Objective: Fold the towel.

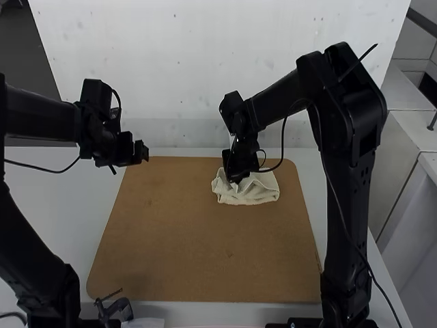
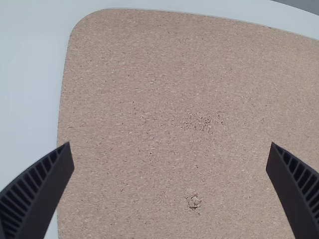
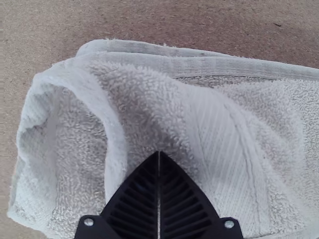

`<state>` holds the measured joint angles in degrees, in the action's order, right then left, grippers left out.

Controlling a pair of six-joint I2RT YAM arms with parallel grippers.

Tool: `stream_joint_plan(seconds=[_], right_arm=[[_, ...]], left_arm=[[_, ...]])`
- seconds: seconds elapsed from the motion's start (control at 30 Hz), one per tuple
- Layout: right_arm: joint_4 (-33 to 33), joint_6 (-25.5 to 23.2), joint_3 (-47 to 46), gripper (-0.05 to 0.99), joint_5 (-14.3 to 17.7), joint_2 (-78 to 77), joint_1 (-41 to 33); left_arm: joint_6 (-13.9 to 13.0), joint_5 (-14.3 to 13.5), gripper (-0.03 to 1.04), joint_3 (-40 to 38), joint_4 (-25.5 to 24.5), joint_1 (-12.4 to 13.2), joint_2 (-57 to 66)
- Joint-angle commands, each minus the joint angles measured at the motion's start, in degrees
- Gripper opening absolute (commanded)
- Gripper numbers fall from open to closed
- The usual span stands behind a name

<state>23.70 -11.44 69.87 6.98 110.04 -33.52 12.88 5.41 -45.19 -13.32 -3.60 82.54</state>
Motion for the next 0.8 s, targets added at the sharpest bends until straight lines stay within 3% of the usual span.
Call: stream_joint_plan(seconds=[0.0, 0.3, 0.57, 0.63, 0.73, 0.77], right_arm=[[-0.85, -0.51, 0.1, 0.02, 0.75, 0.09, -2.61], [-1.29, -2.27, 2.91, 0.02, 0.75, 3.34, -7.35], [-2.43, -2.62, 3.52, 0.03, 1.63, 3.25, -6.56], [-2.35, -2.44, 3.44, 0.25, 1.45, 0.88, -5.77], [-1.64, -1.74, 3.79, 0.73, 1.1, -3.95, -4.19], [-1.38, -1.65, 3.96, 0.79, 1.01, -5.36, -3.57]], left_arm=[[-0.76, -0.05, 1.0, 0.8, 0.49, 0.78, 0.16], [-0.76, -0.05, 1.0, 0.89, 0.58, 0.96, 0.16], [-0.84, -0.05, 1.0, 0.98, 0.75, 1.22, 0.16], [-0.84, -0.05, 1.0, 1.07, 1.11, 1.22, 0.25], [-0.84, 0.04, 1.0, 1.16, 1.37, 1.22, 0.43], [-0.84, 0.22, 1.0, 1.16, 1.37, 1.13, 0.43]])
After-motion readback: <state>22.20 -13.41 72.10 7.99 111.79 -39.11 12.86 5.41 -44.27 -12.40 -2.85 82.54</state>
